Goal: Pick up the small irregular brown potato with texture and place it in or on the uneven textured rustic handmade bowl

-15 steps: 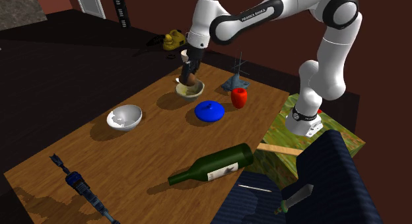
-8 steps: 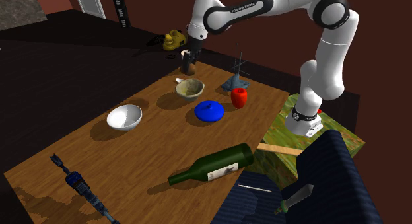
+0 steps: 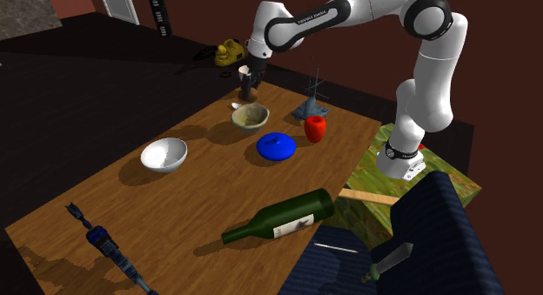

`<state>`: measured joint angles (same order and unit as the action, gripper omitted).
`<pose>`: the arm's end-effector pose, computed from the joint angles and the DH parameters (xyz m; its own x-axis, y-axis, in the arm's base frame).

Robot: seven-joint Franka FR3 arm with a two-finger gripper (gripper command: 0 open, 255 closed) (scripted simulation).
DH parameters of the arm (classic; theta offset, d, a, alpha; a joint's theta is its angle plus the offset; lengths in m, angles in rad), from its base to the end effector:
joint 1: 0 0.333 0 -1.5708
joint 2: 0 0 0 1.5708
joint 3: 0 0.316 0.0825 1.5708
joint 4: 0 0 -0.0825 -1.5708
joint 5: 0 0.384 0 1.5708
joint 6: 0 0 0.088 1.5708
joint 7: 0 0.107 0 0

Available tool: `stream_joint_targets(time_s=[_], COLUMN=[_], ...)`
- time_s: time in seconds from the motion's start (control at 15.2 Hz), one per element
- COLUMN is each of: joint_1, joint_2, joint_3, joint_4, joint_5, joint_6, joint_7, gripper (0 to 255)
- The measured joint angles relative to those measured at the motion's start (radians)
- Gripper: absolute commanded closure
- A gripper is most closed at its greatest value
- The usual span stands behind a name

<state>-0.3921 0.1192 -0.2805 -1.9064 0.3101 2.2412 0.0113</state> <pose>0.4857 -0.3686 0.4604 0.6325 -0.7495 0.1951 -0.7084 -0.6617 -0.2455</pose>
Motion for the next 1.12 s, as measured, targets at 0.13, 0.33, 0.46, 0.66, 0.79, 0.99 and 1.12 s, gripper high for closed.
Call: stream_joint_targets(time_s=[0.13, 0.33, 0.46, 0.66, 0.79, 0.99, 1.12], joint_1=[-0.003, -0.002, -0.002, -0.003, -0.002, -0.002, -0.002], joint_2=[0.012, 0.021, 0.035, 0.035, 0.035, 0.035, 0.035], joint_3=[0.0, 0.003, 0.005, 0.006, 0.006, 0.006, 0.006], joint_4=[-0.012, -0.036, -0.044, -0.055, -0.056, -0.057, -0.057], joint_5=[0.01, 0.021, 0.031, 0.035, 0.035, 0.035, 0.035], joint_6=[0.021, 0.053, 0.073, 0.085, 0.086, 0.086, 0.086], joint_7=[-0.013, -0.024, -0.033, -0.038, -0.039, -0.039, -0.039], gripper=[255, 255, 255, 255, 255, 0, 0])
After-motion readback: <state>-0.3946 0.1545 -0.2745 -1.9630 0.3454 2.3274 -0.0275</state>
